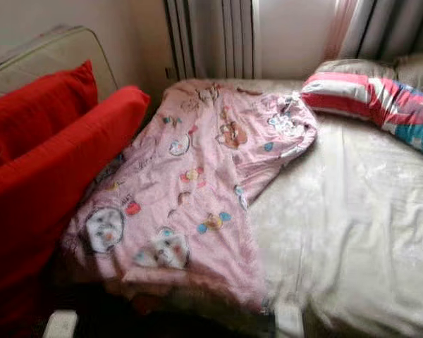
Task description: Clean up the room
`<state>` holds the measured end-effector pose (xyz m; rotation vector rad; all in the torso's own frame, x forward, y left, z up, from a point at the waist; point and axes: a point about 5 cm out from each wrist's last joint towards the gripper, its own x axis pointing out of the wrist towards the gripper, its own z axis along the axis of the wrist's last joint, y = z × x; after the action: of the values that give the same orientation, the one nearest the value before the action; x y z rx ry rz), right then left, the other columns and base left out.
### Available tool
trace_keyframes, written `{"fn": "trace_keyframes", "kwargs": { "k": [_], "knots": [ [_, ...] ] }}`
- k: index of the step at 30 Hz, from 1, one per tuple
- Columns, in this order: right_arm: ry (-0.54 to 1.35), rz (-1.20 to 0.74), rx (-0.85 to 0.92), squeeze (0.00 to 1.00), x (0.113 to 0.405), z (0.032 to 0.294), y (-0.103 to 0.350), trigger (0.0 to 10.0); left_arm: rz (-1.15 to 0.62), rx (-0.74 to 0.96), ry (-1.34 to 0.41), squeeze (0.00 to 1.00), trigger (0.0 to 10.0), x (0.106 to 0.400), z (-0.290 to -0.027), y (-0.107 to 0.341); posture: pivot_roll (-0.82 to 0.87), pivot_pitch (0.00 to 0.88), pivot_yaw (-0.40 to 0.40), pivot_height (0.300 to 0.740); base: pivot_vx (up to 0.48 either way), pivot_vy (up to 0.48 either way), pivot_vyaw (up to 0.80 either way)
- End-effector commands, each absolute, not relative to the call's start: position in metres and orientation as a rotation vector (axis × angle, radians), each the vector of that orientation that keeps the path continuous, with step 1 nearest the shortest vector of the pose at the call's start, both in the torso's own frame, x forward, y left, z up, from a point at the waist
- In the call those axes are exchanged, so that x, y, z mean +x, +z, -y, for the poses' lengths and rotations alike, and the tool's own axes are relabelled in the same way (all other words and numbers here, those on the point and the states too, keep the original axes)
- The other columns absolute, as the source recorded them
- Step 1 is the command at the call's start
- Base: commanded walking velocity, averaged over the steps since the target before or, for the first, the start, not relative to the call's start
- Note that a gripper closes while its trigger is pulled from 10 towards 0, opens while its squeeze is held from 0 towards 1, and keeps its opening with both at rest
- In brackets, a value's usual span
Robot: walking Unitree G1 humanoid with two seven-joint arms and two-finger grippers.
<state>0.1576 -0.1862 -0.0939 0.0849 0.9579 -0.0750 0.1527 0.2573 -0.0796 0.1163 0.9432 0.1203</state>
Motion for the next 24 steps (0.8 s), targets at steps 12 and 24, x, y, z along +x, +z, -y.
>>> {"fn": "trace_keyframes", "kwargs": {
  "k": [12, 24],
  "knots": [
    [-0.077, -0.937, 0.115, 0.0, 0.1613, 0.176, -0.0932, 10.0, -0.937, 0.154, 0.115, 0.0, 10.0, 0.1543, -0.2682, -0.0751, -0.03, 0.013, 0.104, 0.74, 0.0, 0.08, 0.0],
    [-0.087, -0.923, 0.114, 0.0, 0.1666, 0.178, -0.0908, 10.0, -0.927, 0.145, 0.113, 0.0, 10.0, 0.1569, -0.2685, -0.0738, -0.02, 0.0, 0.094, 0.74, 0.0, 0.0, 0.0]
  ]
}}
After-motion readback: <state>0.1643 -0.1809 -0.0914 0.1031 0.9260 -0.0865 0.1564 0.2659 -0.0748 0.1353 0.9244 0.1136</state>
